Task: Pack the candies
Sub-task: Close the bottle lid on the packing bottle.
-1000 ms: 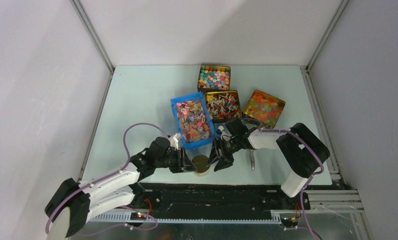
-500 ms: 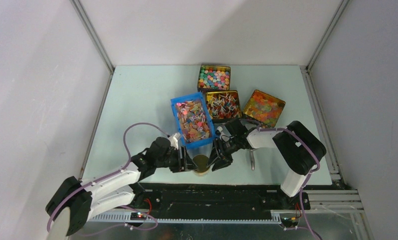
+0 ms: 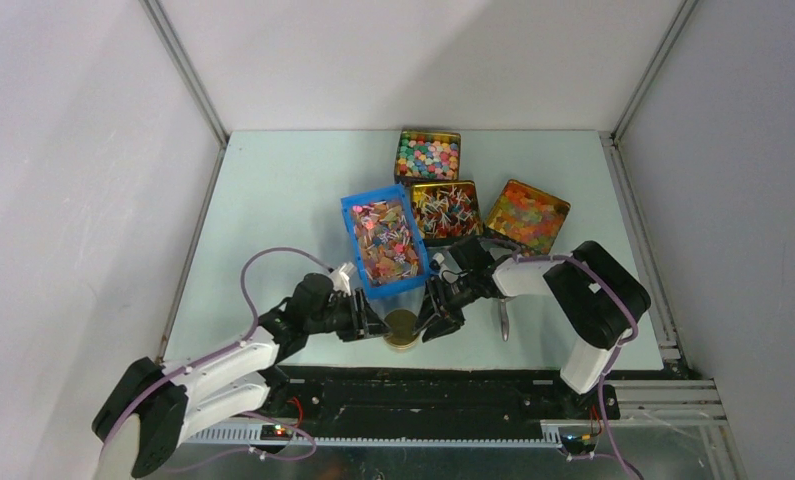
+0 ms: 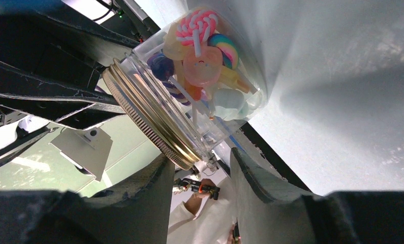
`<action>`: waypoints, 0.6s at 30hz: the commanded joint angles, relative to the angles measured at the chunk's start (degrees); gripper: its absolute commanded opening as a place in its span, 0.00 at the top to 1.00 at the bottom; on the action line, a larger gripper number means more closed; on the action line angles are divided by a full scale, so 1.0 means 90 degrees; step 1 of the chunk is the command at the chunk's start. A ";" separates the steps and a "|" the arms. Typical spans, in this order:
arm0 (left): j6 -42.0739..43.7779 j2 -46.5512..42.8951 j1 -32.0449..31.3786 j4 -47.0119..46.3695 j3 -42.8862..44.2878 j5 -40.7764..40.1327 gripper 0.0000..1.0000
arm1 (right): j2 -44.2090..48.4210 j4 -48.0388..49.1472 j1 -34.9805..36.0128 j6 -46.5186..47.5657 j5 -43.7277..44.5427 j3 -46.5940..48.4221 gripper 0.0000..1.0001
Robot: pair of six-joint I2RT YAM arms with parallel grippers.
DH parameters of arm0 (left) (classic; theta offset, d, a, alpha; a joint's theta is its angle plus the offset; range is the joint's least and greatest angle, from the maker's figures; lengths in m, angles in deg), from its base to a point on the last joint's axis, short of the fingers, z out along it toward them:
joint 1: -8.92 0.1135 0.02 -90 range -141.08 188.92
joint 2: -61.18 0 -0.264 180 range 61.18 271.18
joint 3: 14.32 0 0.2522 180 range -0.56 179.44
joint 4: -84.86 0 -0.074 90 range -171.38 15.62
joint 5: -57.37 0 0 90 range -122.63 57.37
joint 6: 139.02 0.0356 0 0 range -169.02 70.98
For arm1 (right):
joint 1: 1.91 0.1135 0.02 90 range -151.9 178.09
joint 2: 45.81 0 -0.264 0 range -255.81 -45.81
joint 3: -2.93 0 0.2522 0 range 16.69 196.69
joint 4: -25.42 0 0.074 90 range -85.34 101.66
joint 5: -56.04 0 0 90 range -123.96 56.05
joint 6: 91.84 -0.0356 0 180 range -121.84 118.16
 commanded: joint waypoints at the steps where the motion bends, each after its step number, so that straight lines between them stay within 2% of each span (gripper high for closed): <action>1: 0.0307 0.0419 0.0065 0.0031 -0.0052 -0.0150 0.56 | -0.0229 -0.0108 0.0028 0.0159 0.0340 0.0026 0.59; 8: 0.0734 0.0984 0.0039 0.0144 -0.0196 -0.0312 0.62 | -0.0413 -0.0345 -0.0005 0.0367 0.0523 0.0026 0.66; 13: 0.0799 0.1074 -0.0038 0.0162 -0.0187 -0.0364 0.72 | -0.0348 -0.0487 -0.0122 0.0475 0.0676 0.0026 0.67; 18: 0.0704 0.1105 -0.0379 0.0301 0.0002 -0.0569 0.75 | -0.0204 -0.0710 -0.0262 0.0659 0.0838 0.0026 0.67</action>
